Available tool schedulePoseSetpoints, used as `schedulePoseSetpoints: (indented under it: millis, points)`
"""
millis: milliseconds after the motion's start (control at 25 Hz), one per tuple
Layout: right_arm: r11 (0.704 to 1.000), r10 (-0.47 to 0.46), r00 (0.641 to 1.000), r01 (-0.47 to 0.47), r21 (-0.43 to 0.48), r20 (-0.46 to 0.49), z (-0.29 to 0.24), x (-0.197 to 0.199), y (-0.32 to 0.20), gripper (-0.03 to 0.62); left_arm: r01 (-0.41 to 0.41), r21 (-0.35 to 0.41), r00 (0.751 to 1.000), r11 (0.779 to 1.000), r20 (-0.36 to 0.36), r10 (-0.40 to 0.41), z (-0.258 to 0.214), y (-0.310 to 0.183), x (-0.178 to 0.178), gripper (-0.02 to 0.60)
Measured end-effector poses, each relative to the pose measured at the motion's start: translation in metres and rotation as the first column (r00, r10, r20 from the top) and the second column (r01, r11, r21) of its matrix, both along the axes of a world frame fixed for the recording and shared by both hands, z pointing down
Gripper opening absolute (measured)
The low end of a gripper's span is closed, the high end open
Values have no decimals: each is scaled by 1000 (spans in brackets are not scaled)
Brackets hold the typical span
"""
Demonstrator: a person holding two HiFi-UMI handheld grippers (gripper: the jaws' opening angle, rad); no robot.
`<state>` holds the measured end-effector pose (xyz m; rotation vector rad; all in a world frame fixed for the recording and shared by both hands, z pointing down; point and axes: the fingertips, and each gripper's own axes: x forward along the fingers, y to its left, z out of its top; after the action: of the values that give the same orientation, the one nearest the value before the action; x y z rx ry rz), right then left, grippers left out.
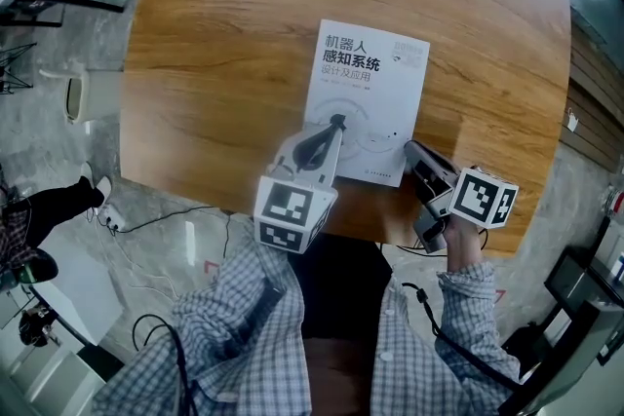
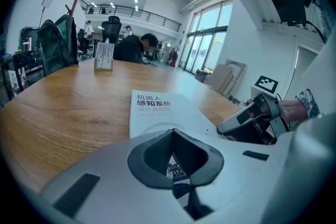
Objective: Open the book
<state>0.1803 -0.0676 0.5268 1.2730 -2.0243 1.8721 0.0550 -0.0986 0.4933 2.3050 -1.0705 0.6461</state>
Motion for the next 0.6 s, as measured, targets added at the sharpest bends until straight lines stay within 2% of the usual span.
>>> schedulePoseSetpoints:
  millis: [200,360,600]
  points:
    - [999,-15,1000,14,34,9,-12,-1,-1,23,0,-2,1000,1000,-9,0,-1,0,0,8]
    - [998,10,999,-13,60,49,-29,-4,-1,21,-4,-23,998,1000,-61,3,-7,3,8,8]
    - [995,60,992,-69,78,111,-48,-7,-2,20,-88,-35,988,995,-127,83,-17,19,42,8]
